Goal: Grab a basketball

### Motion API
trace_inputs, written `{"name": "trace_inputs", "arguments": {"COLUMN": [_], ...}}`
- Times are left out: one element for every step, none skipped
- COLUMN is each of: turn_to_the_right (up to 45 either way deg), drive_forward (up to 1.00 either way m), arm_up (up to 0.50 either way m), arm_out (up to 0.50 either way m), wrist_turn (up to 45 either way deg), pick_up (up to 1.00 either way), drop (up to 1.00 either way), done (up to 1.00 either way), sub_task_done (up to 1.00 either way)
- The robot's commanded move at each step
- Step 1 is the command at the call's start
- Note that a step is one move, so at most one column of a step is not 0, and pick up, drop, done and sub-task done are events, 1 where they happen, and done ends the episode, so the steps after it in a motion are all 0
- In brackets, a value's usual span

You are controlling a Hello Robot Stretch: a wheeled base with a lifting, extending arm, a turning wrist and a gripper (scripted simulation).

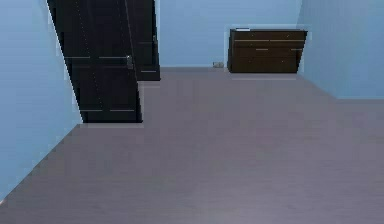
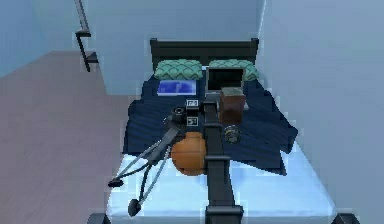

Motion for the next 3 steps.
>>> {"name": "trace_inputs", "arguments": {"turn_to_the_right": [0.0,0.0,0.0], "drive_forward": [0.0,0.0,0.0], "arm_up": [0.0,0.0,0.0], "arm_out": [0.0,0.0,0.0], "wrist_turn": [45.0,45.0,45.0], "pick_up": [0.0,0.0,0.0], "drop": [0.0,0.0,0.0], "done": [0.0,0.0,0.0], "sub_task_done": [0.0,0.0,0.0]}}
